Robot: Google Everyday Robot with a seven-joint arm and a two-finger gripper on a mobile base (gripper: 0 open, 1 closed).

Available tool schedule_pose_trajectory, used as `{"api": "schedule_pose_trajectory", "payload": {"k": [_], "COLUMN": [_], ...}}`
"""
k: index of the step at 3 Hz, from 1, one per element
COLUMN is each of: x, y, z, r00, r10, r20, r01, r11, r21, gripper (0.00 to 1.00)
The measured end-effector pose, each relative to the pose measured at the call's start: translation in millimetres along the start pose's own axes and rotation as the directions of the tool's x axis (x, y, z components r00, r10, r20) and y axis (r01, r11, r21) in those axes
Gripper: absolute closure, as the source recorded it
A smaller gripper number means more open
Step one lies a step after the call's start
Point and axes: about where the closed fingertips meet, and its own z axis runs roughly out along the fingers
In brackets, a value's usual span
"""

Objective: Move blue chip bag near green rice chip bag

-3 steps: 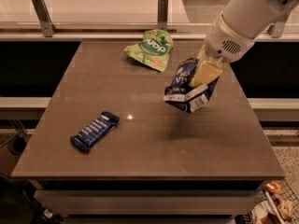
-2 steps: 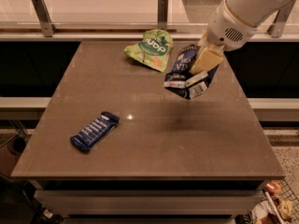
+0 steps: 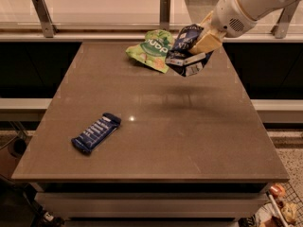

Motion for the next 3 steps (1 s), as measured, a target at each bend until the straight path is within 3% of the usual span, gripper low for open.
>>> {"api": "schedule_pose_trajectory", "payload": {"k": [1,2,3], "x": [-6,-9,-1], "y": [-34,-61,-84], "z": [8,13,12], "r00": [0.998,0.998,0.999], "r10": [-0.013,0.001,0.049], "r20": [0.069,0.056,-0.012], "r01": [0.008,-0.009,-0.045], "r11": [0.9976,0.9897,0.9709], "r21": [0.069,0.143,0.235], "gripper": [1.0,1.0,1.0]}}
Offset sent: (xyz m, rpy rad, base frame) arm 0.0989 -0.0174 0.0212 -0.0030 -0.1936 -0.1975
